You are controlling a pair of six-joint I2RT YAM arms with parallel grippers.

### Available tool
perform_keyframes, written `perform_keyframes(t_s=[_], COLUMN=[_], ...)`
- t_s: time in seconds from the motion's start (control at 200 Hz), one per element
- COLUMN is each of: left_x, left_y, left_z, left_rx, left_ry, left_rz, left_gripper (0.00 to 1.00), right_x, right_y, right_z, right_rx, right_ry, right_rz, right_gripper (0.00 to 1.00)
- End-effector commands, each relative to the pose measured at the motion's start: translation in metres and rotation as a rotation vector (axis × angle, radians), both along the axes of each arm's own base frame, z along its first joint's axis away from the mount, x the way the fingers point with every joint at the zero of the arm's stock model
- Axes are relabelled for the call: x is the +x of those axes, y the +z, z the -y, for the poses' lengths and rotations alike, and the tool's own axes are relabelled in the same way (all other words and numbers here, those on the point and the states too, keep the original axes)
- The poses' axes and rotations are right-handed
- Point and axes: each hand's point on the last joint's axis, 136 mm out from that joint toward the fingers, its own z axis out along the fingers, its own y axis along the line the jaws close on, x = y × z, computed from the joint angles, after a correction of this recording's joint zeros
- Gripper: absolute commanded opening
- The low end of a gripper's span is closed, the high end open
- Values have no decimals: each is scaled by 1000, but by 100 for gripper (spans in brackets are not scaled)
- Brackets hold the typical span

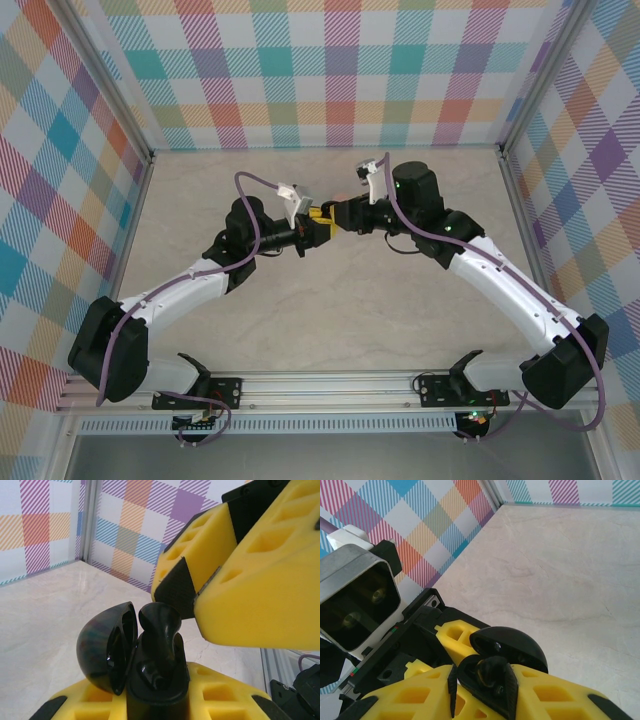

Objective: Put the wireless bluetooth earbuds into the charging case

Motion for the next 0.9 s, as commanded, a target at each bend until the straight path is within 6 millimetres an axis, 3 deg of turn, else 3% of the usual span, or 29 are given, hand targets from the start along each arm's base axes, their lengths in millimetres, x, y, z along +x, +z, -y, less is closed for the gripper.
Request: perform_keyframes(t_s=[0.0, 0.65, 0.895], left_x=[-2, -1, 0], left_y=[28, 25, 26], left_z=[1, 1, -1], left_rx=[-35, -21, -15], left_ry=[6, 2, 25], left_rz=[70, 64, 70], left_gripper=[10, 9, 9], right_x=[-7, -14, -2], right_y=[20, 25, 25], right_z=[-2, -9, 5], right_rx=[19, 42, 9], right_ry=[33, 84, -27], right_rz=[36, 36, 53], right_gripper=[33, 33, 33])
